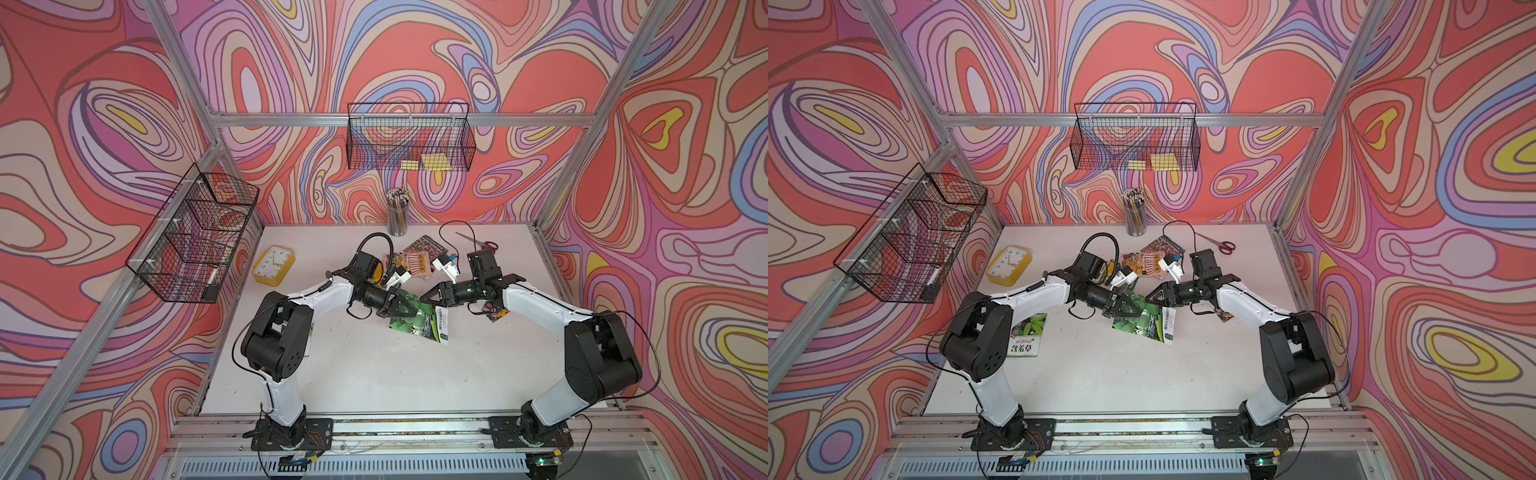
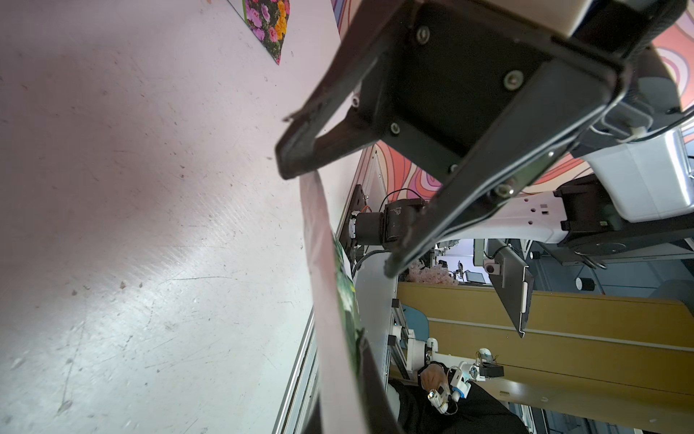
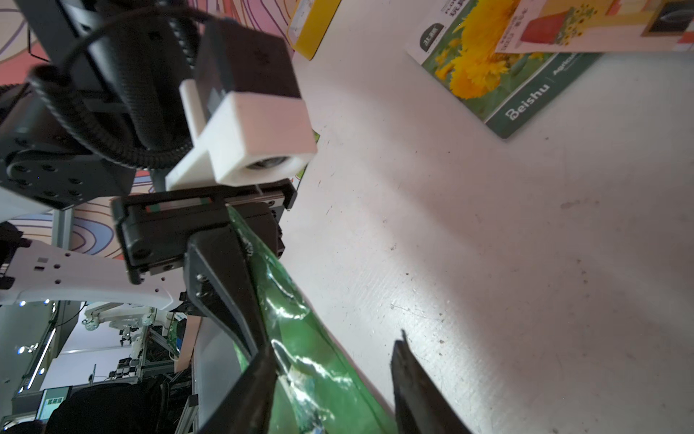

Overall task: Arrange the seed packets in a row
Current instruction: Place the seed packet at the center of the board.

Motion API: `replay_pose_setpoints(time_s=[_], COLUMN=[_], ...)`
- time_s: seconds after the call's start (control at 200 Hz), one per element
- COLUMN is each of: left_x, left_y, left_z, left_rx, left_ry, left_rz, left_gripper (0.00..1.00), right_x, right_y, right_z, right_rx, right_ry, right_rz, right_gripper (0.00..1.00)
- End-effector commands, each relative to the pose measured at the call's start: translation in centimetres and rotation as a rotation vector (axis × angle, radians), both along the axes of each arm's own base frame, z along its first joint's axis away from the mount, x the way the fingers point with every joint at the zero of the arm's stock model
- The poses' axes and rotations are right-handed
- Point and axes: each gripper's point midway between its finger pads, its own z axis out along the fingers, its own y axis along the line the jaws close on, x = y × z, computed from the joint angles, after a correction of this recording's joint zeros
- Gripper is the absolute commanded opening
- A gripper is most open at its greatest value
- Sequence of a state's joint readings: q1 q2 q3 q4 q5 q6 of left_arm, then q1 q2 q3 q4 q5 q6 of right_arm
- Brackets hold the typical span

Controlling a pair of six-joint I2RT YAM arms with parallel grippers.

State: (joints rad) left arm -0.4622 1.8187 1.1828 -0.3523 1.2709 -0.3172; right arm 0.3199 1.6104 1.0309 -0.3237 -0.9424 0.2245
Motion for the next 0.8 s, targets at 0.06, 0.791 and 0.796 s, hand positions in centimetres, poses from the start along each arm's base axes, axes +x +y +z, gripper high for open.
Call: replay_pose_setpoints(time_s=[0.06,0.791,0.796], left_x=[0.5,2.1,2.1], left_y=[-0.2,0.2,0.2], left_z=[2.2,0.4,0.5], left_rx=[-0.09,-0.037,-0.036], left_ry=[-0.077,-0.033,-0.033], left_rz=[-0.024,-0.004,-0.004], left_gripper=[0.0,0.0,0.0], right_x=[0.5,-1.8,-1.8], right_y=[0.1,1.0,1.0], right_z=[-2.2,0.2,0.2], right_rx=[-0.062,0.087,0.085], right_ry=[0.039,0.07,0.069], right_rz=[0.003,0.085,0.083], right_gripper=[0.58,0.0,0.0])
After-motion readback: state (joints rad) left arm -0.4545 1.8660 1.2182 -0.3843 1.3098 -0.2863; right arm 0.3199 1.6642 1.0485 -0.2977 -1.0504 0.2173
